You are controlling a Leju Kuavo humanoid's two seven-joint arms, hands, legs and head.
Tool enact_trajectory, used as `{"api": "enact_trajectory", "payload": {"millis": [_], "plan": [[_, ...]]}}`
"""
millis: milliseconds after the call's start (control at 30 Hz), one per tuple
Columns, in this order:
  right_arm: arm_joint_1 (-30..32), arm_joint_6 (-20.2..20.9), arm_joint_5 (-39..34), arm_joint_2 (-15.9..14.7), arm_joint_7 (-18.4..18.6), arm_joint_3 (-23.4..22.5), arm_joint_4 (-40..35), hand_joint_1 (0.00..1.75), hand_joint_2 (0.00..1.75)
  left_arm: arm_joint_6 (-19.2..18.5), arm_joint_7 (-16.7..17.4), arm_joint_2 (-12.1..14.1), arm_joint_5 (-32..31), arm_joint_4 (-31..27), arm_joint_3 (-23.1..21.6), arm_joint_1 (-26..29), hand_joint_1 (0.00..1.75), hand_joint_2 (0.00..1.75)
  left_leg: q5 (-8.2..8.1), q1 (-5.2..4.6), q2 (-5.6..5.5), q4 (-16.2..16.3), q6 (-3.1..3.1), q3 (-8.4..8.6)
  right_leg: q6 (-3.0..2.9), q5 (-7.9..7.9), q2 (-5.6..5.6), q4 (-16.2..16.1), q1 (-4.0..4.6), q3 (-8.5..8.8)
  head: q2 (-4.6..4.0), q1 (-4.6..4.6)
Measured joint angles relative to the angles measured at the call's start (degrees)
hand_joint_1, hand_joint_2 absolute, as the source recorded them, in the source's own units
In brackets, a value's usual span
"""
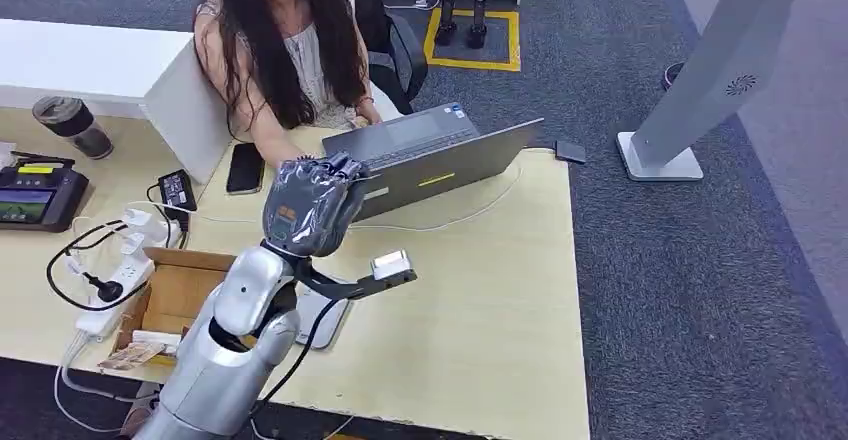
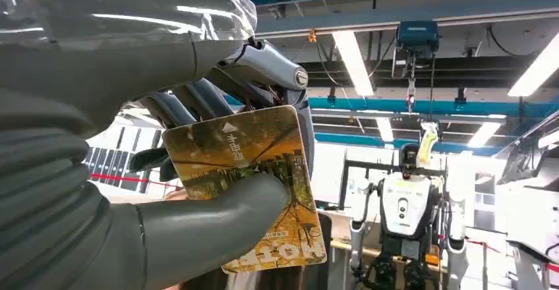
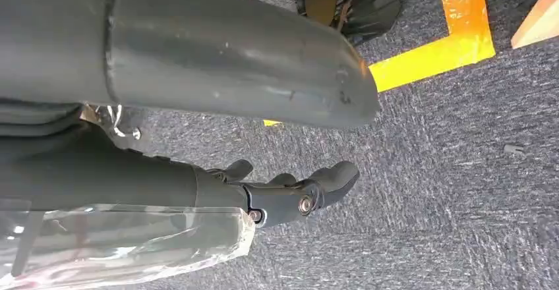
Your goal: Pass the card to the sensor for recognition and then transmit it.
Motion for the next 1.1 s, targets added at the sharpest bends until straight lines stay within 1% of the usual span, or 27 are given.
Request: {"api": "enact_trajectory", "payload": {"millis": [333, 467, 500, 600, 733, 867, 1100], "plan": [[0.02, 0.00, -0.24, 0.00, -0.07, 0.00, -0.02, 0.00, 0.00, 0.07, -0.26, 0.20, -0.20, -0.53, -0.15, 0.50, 1.75, 1.75, 0.00, 0.00, 0.00, 0.00, 0.00, 0.00, 0.00, 0.00, 0.00, 0.00, 0.00, 0.00, 0.00, 0.00], [0.20, 0.00, -1.14, 0.00, -0.55, -0.07, -0.02, 0.00, 0.00, 0.11, -0.98, 0.61, -1.82, -1.90, -1.68, 2.29, 1.75, 1.75, 0.00, 0.00, 0.00, 0.00, 0.00, 0.00, 0.00, 0.00, 0.00, -0.01, 0.00, 0.00, 0.00, 0.00], [0.24, 0.00, -1.48, 0.00, -0.65, -0.11, -0.02, 0.00, 0.00, -0.44, -1.27, 0.77, -2.25, -2.12, -2.17, 2.66, 1.75, 1.75, 0.00, 0.00, 0.00, 0.00, 0.00, 0.00, 0.00, 0.00, 0.00, -0.01, 0.00, 0.00, 0.00, -0.02], [0.33, 0.00, -2.45, 0.00, -1.16, -0.57, -0.02, 0.00, 0.00, -4.57, -2.08, 1.66, -3.30, -2.29, -4.13, 3.88, 1.75, 1.75, -0.01, 0.00, 0.02, 0.00, 0.00, -0.01, 0.00, -0.01, 0.01, -0.02, 0.00, -0.02, 0.00, 0.00], [0.52, 0.00, -3.74, -0.18, -1.29, -1.42, -0.07, 0.00, 0.00, -9.20, -1.29, 2.97, -4.35, -1.59, -6.67, 5.15, 1.75, 1.75, -0.01, 0.00, 0.01, 0.00, 0.00, -0.02, 0.00, -0.01, 0.01, -0.02, 0.00, -0.04, 0.00, 0.00], [0.91, 0.00, -4.83, -0.52, -1.53, -2.21, -0.09, 0.00, 0.00, -10.73, -0.26, 4.37, -4.42, 0.74, -8.39, 5.83, 1.75, 1.75, -0.01, 0.00, 0.03, 0.00, 0.00, -0.02, 0.00, 0.00, 0.01, -0.02, 0.00, -0.03, 0.00, 0.00], [1.70, 0.00, -6.03, -1.09, -2.14, -3.45, -0.13, 0.00, 0.00, -11.43, 1.72, 6.36, -3.74, 3.32, -9.44, 7.34, 1.75, 1.75, -0.01, 0.00, 0.03, -0.01, 0.00, -0.04, 0.00, -0.01, 0.02, -0.02, 0.00, -0.04, 0.00, -0.02]]}}
